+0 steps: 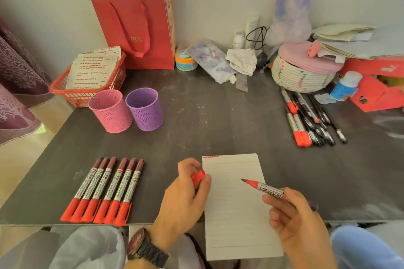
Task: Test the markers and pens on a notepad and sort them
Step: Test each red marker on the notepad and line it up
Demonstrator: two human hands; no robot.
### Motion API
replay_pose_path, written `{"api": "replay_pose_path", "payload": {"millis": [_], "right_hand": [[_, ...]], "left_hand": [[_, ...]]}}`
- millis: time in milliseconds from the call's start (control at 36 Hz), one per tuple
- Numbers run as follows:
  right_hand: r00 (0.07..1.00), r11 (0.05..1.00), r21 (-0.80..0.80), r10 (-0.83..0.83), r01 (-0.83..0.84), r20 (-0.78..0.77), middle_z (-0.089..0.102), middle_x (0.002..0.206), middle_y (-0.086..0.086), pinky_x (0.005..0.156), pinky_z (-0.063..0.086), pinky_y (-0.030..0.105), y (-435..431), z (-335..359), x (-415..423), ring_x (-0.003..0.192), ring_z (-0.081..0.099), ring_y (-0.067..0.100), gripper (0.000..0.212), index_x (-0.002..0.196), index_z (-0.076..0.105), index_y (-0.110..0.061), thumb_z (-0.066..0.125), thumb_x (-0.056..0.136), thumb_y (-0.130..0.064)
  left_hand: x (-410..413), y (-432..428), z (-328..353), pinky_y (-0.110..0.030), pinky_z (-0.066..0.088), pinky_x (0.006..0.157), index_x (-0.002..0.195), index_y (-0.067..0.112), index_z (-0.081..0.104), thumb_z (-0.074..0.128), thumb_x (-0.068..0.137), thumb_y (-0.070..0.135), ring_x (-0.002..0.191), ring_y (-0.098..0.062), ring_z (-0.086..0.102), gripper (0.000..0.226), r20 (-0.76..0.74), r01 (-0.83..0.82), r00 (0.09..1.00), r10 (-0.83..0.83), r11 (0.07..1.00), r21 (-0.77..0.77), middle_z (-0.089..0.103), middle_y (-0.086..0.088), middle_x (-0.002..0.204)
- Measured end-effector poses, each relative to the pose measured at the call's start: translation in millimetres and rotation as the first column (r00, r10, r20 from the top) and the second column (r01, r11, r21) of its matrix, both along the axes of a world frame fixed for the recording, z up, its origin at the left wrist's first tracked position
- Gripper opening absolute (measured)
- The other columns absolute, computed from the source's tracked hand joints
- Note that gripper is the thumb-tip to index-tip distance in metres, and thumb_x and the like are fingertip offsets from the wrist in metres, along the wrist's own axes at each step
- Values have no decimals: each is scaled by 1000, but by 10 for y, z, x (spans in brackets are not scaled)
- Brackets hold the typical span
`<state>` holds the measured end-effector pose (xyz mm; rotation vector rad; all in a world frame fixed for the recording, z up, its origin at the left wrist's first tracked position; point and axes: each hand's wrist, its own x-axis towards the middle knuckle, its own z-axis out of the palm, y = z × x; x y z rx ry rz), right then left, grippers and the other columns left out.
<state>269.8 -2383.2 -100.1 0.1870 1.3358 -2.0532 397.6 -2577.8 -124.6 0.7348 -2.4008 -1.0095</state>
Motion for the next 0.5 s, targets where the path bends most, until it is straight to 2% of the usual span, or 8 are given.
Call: {"api": "replay_pose_path", "payload": {"millis": [56, 111, 194, 278, 306, 361, 417, 500], "right_hand": [[1000, 1000, 21, -1, 1, 2, 73, 72, 23, 35, 44, 22, 67, 6, 30, 38, 54, 16, 18, 86, 64, -9, 55, 99, -17], [1000, 999, 44, -11, 11, -3, 73, 71, 21, 35, 45, 22, 119, 3, 63, 39, 55, 14, 19, 83, 65, -8, 59, 98, -19], [1000, 997, 67, -29, 29, -11, 72, 69, 20, 37, 44, 21, 169, 15, 111, 41, 53, 14, 21, 84, 66, -6, 65, 90, -25], [998, 995, 87, -41, 44, -42, 71, 71, 22, 39, 45, 21, 208, 27, 157, 43, 53, 14, 31, 86, 68, -5, 71, 77, -35], [998, 995, 89, -45, 50, -53, 71, 72, 22, 39, 45, 21, 212, 34, 172, 44, 53, 14, 33, 85, 69, -5, 72, 75, -36], [996, 995, 86, -52, 58, -75, 71, 72, 23, 40, 46, 21, 211, 46, 199, 44, 53, 14, 29, 78, 73, -11, 73, 72, -39], [994, 996, 82, -38, 46, -105, 71, 73, 23, 40, 46, 22, 196, 68, 225, 44, 53, 15, 24, 68, 75, -18, 74, 70, -41], [989, 996, 92, 13, 0, -149, 72, 74, 23, 42, 47, 23, 178, 104, 260, 46, 55, 15, 26, 67, 76, -20, 74, 68, -46]], "left_hand": [[45, 19, 3, -18, 39, 52, 108, 45, 28, 40, 94, 56, 54, -9, 51, 22, -44, 11, 999, -7, 995, 95, 56, 11, 75], [97, 66, 30, -19, 39, 51, 107, 43, 34, 41, 92, 59, 53, -7, 47, 23, -77, 36, 997, -24, 986, 162, 56, 5, 72], [164, 179, 68, -15, 39, 53, 107, 40, 45, 51, 97, 51, 58, -5, 47, 16, -119, 83, 991, -58, 973, 216, 62, 11, 82], [210, 278, 115, -18, 42, 55, 107, 39, 57, 63, 91, 41, 59, -4, 47, 17, -112, 85, 992, -59, 965, 246, 66, 15, 92], [227, 302, 129, -19, 45, 57, 107, 38, 60, 66, 90, 38, 63, -3, 52, 18, -115, 83, 992, -54, 960, 267, 68, 15, 94], [254, 336, 146, -22, 49, 65, 107, 38, 63, 68, 87, 38, 82, -7, 64, 21, -119, 84, 992, -49, 945, 315, 71, 15, 101], [274, 354, 157, -25, 51, 71, 107, 41, 64, 68, 84, 43, 97, -11, 66, 24, -108, 88, 993, -54, 936, 341, 71, 16, 105], [278, 360, 178, -23, 52, 74, 107, 47, 65, 69, 82, 45, 100, -9, 66, 26, -97, 92, 993, -63, 937, 337, 71, 19, 105]]}}
